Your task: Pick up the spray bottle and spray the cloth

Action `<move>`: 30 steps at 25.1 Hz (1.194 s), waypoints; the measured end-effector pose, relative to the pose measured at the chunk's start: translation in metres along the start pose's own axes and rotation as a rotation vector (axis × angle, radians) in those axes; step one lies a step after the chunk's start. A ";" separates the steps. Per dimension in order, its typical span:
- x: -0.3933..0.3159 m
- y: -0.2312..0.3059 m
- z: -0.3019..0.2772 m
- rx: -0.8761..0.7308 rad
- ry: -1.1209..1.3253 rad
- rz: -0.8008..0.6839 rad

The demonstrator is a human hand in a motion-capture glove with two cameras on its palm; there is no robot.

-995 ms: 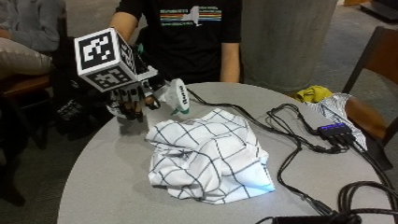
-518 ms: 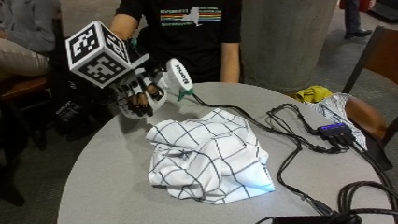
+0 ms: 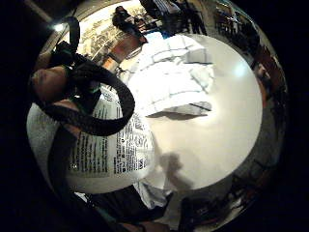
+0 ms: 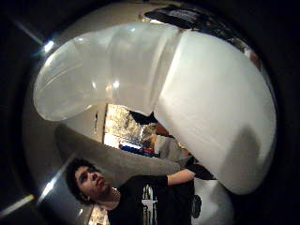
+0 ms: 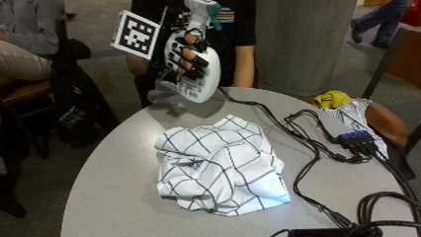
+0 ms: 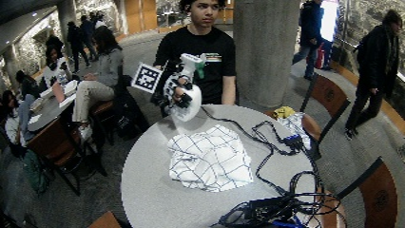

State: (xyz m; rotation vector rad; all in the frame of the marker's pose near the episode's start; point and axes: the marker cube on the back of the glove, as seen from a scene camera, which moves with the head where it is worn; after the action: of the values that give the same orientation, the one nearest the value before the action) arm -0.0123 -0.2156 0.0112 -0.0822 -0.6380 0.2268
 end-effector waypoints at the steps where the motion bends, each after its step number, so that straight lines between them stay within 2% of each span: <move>1: -0.005 0.004 0.010 0.008 -0.020 -0.033; 6: -0.021 0.019 0.058 -0.015 -0.069 -0.110; 18: -0.007 0.031 0.137 0.007 -0.091 -0.103; 24: 0.004 0.030 0.153 -0.010 -0.099 -0.085; 30: 0.014 0.044 0.148 -0.131 -0.087 -0.008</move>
State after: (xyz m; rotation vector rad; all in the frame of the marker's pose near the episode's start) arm -0.0982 -0.1690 0.1314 -0.1968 -0.7399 0.1810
